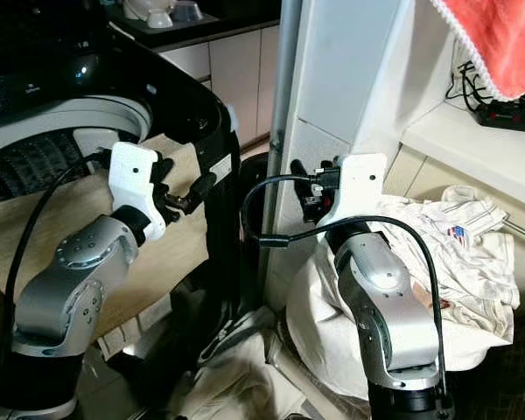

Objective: Clothes washing

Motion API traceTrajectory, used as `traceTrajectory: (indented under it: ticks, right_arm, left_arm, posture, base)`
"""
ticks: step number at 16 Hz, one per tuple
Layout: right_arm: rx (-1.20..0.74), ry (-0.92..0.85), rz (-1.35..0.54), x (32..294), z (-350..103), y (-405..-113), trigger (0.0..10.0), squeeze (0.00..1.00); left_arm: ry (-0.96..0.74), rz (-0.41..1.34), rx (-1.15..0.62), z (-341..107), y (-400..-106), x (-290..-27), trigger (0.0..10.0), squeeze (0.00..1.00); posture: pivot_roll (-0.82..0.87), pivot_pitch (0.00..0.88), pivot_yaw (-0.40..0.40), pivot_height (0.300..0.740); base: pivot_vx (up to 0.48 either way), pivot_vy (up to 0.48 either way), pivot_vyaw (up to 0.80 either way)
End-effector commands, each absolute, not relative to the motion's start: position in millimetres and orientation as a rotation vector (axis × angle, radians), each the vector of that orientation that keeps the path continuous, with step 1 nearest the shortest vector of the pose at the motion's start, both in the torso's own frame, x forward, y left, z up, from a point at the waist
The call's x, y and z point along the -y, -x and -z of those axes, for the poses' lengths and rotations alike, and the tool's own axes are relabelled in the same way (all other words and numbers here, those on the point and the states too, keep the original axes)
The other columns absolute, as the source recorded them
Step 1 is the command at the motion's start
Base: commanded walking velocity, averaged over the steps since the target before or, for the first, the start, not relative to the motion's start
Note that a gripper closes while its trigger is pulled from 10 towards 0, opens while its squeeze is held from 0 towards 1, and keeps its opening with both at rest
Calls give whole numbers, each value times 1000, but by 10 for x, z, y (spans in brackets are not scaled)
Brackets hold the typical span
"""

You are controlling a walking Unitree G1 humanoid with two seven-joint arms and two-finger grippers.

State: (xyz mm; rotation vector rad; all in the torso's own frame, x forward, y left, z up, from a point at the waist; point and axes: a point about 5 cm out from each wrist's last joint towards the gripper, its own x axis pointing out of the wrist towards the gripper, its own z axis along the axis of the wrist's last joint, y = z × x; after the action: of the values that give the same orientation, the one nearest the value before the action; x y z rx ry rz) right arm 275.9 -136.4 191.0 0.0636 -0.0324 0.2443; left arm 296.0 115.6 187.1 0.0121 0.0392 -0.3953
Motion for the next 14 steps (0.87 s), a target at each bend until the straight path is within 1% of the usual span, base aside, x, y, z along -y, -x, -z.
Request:
traceTrajectory:
  ticks: [1, 7, 9, 10, 11, 13, 14]
  right_arm:
    - [65, -58, -242, 1383, -1973, -2789, 10000, 1000]
    - [81, -56, -211, 1481, -1956, -2827, 10000, 1000]
    - [74, -51, -197, 1529, -1945, -2860, 10000, 1000]
    - [52, -39, -166, 1601, -1913, -2891, 10000, 1000]
    - [33, -56, -135, 1679, -1881, -2922, 10000, 1000]
    - [-51, -30, -53, 1881, -1751, -3015, 10000, 1000]
    - [-81, -18, -16, 1946, -1705, -3045, 10000, 1000]
  left_arm:
    - [-7, 402, 11, -1977, -2970, -1168, 10000, 1000]
    - [11, 397, 28, -1981, -2999, -1188, 10000, 1000]
    - [-36, 388, 48, -1986, -3021, -1190, 10000, 1000]
    - [4, 402, 39, -1961, -3024, -1184, 10000, 1000]
    - [-32, 368, 29, -1944, -3040, -1218, 10000, 1000]
    - [-77, 400, 17, -1927, -3032, -1217, 10000, 1000]
    - [-72, 409, 14, -1920, -3027, -1211, 10000, 1000]
  posture:
    - [-22, 0, -10, 740]
    - [-29, 0, -6, 740]
    - [-32, 0, -6, 740]
    - [-35, 0, -4, 740]
    - [-39, 0, -1, 740]
    - [-39, 0, -1, 740]
    - [-47, 0, 3, 740]
  base:
    - [0, 0, 0]
    - [0, 0, 0]
    - [0, 0, 0]
    - [0, 0, 0]
    - [0, 0, 0]
    - [0, 0, 0]
    - [0, 0, 0]
